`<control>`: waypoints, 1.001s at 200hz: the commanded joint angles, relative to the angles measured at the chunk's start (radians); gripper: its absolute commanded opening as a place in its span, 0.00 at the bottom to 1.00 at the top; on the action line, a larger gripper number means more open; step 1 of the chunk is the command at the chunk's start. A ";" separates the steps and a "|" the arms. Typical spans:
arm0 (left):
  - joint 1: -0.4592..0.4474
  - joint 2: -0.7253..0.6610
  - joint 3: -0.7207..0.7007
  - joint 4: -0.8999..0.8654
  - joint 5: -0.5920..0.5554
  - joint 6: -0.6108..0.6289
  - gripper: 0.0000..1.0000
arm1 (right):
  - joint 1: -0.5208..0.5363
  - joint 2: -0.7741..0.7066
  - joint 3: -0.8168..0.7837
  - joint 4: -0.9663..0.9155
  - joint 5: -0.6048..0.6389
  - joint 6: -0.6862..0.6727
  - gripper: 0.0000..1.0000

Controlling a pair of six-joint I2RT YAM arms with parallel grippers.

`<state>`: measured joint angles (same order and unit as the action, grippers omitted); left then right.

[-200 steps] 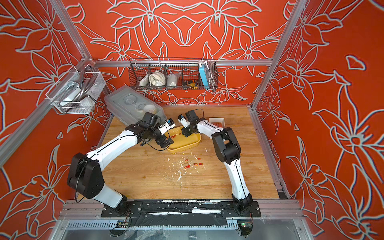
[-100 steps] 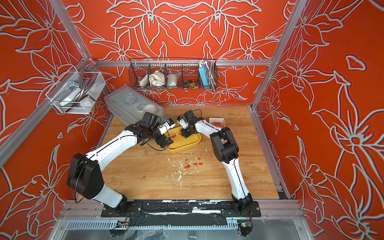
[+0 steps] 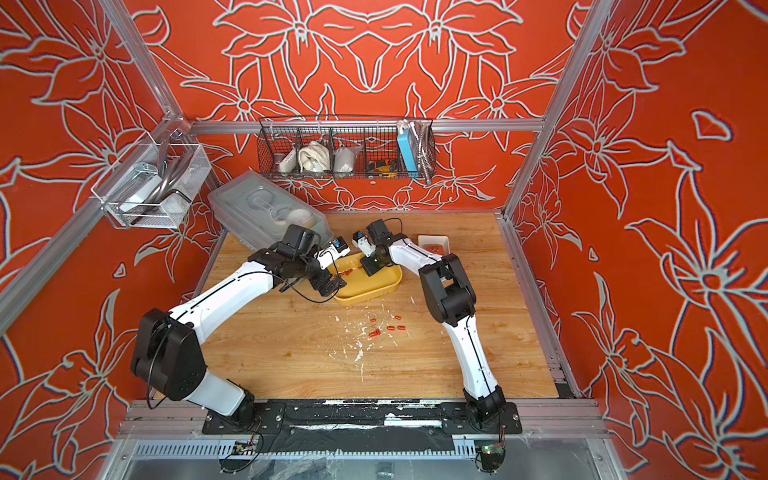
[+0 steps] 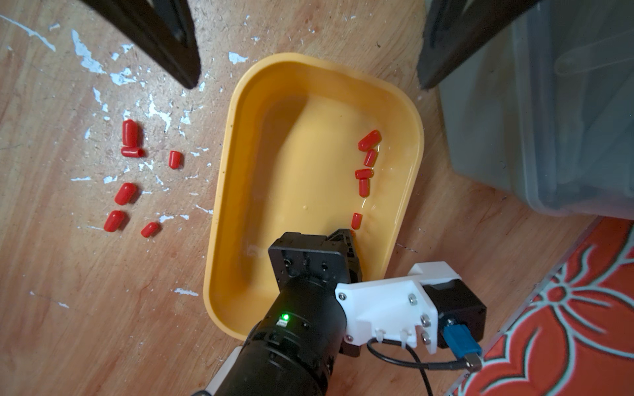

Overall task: Take the screw protection sleeves out of the storage box
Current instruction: Pick up the screw protection sleeve from the storage box, then place the screw protection sleeve at the center of the board.

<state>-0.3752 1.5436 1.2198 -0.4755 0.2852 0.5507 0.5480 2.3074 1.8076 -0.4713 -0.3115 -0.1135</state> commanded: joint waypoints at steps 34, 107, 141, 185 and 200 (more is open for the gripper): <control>-0.005 -0.036 0.002 0.000 0.005 -0.003 0.98 | -0.022 -0.154 -0.043 -0.044 -0.029 -0.072 0.00; -0.001 -0.071 -0.017 -0.001 -0.001 -0.003 0.98 | -0.041 -0.549 -0.365 -0.210 -0.192 -0.360 0.00; 0.005 -0.076 -0.014 -0.005 -0.003 -0.016 0.98 | -0.008 -0.660 -0.548 -0.242 -0.218 -0.443 0.00; 0.010 -0.075 0.007 -0.023 -0.024 -0.029 0.98 | 0.046 -0.611 -0.671 -0.140 -0.130 -0.469 0.00; 0.012 -0.080 0.007 -0.025 -0.029 -0.029 0.98 | 0.053 -0.571 -0.664 -0.122 -0.108 -0.468 0.00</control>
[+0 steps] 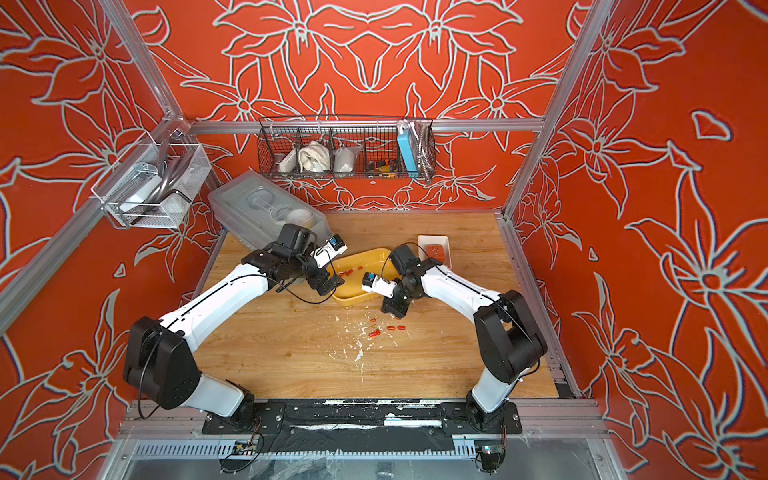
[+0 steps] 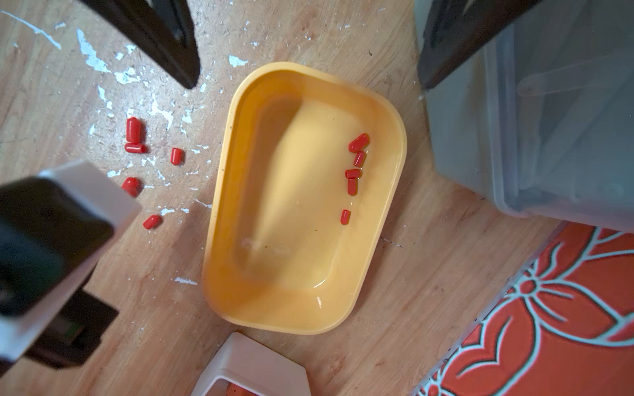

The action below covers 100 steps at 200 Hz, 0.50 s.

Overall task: Take the screw protection sleeves out of the storage box
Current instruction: Place the screw protection sleeve at the center of the board.

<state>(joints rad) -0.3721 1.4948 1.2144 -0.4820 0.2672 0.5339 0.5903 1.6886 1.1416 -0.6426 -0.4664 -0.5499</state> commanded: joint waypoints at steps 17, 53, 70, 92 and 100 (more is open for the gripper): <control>0.009 -0.034 0.009 -0.018 -0.012 -0.012 0.98 | 0.019 0.093 0.020 0.050 0.072 -0.033 0.00; 0.009 -0.039 0.007 -0.021 -0.017 -0.006 0.98 | 0.023 0.171 0.086 -0.002 0.106 -0.039 0.01; 0.009 -0.039 0.005 -0.020 -0.019 -0.004 0.98 | 0.023 0.188 0.098 -0.019 0.114 -0.047 0.03; 0.009 -0.040 0.002 -0.018 -0.020 -0.001 0.98 | 0.023 0.191 0.101 -0.026 0.120 -0.054 0.09; 0.009 -0.040 0.001 -0.018 -0.021 -0.001 0.98 | 0.023 0.186 0.104 -0.032 0.117 -0.058 0.11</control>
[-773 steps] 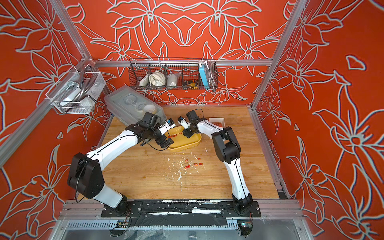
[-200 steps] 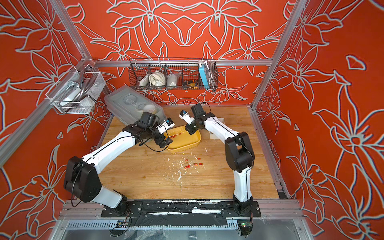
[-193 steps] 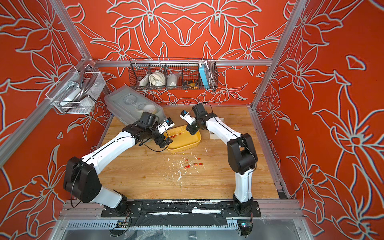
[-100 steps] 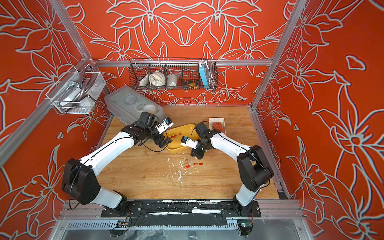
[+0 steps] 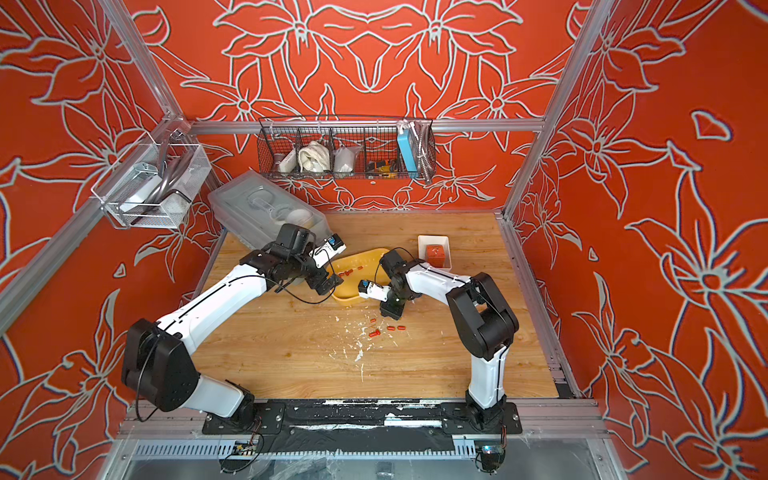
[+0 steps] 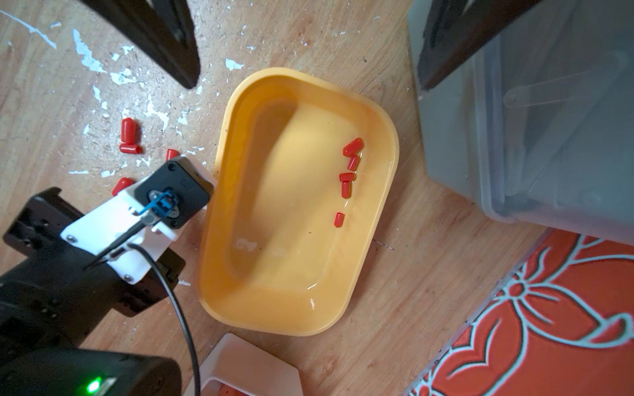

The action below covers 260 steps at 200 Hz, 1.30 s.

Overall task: Take the screw protection sleeves out of the storage box
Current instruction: Place the screw protection sleeve at the center of the board, then pick up the screw protection sleeve from the storage box.

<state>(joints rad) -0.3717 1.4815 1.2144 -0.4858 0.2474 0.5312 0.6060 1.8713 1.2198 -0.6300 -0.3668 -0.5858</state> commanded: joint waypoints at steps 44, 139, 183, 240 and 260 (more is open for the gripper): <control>0.008 -0.027 0.004 -0.017 0.001 0.003 0.98 | 0.008 -0.051 0.033 -0.074 0.014 -0.023 0.26; -0.018 0.112 0.086 -0.049 0.063 0.005 0.98 | -0.114 -0.367 -0.061 -0.099 -0.055 0.029 0.43; -0.076 0.310 0.234 -0.092 -0.013 0.020 0.81 | -0.248 -0.479 -0.145 0.013 -0.129 0.111 0.55; -0.144 0.539 0.427 -0.140 -0.170 0.030 0.48 | -0.272 -0.537 -0.212 0.064 -0.136 0.121 0.67; -0.154 0.601 0.480 -0.146 -0.219 0.031 0.42 | -0.275 -0.536 -0.218 0.068 -0.145 0.124 0.67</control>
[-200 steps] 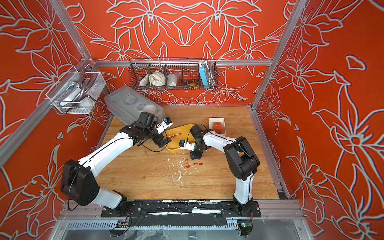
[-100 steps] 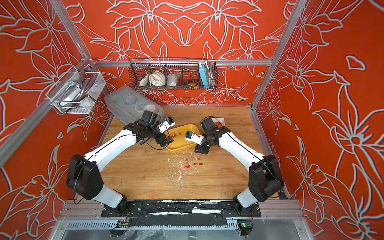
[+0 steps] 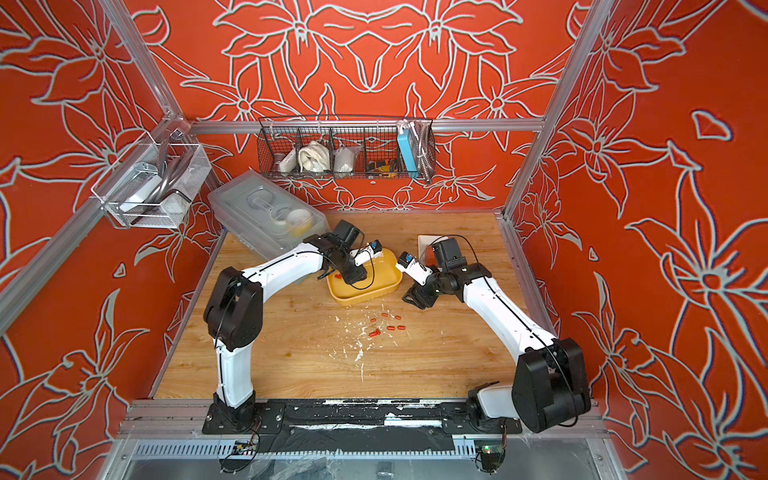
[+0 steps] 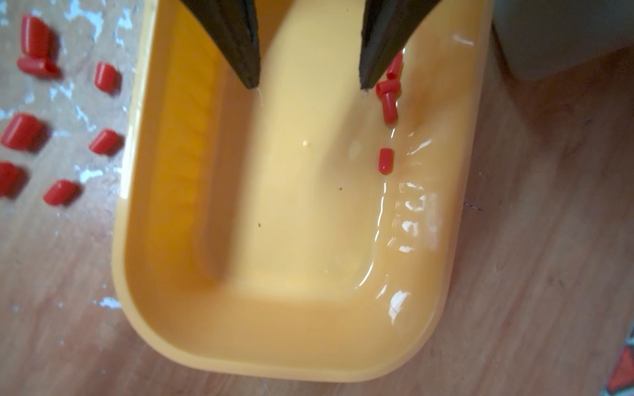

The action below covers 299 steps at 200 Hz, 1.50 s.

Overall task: Take the screw protection sleeves out of the storage box
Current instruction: Pick up the screw protection sleeve from the storage box.

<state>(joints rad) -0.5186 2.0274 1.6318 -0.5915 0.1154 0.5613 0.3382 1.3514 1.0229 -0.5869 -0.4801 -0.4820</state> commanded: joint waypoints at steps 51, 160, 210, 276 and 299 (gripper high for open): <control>-0.011 0.153 0.141 -0.041 -0.160 0.020 0.36 | -0.008 -0.017 -0.030 0.032 -0.034 0.020 0.68; -0.012 0.244 0.206 -0.027 -0.224 0.018 0.29 | -0.012 -0.018 -0.040 0.030 -0.048 0.019 0.68; -0.012 0.267 0.188 -0.025 -0.238 0.028 0.27 | -0.013 -0.020 -0.043 0.027 -0.060 0.018 0.68; -0.012 0.293 0.174 -0.049 -0.223 0.023 0.21 | -0.016 -0.024 -0.046 0.029 -0.063 0.018 0.68; -0.012 0.297 0.173 -0.051 -0.218 0.022 0.18 | -0.016 -0.024 -0.049 0.030 -0.062 0.017 0.68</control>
<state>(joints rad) -0.5259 2.2826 1.8164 -0.6098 -0.1165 0.5835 0.3298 1.3502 0.9894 -0.5529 -0.5251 -0.4782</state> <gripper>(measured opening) 0.192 0.678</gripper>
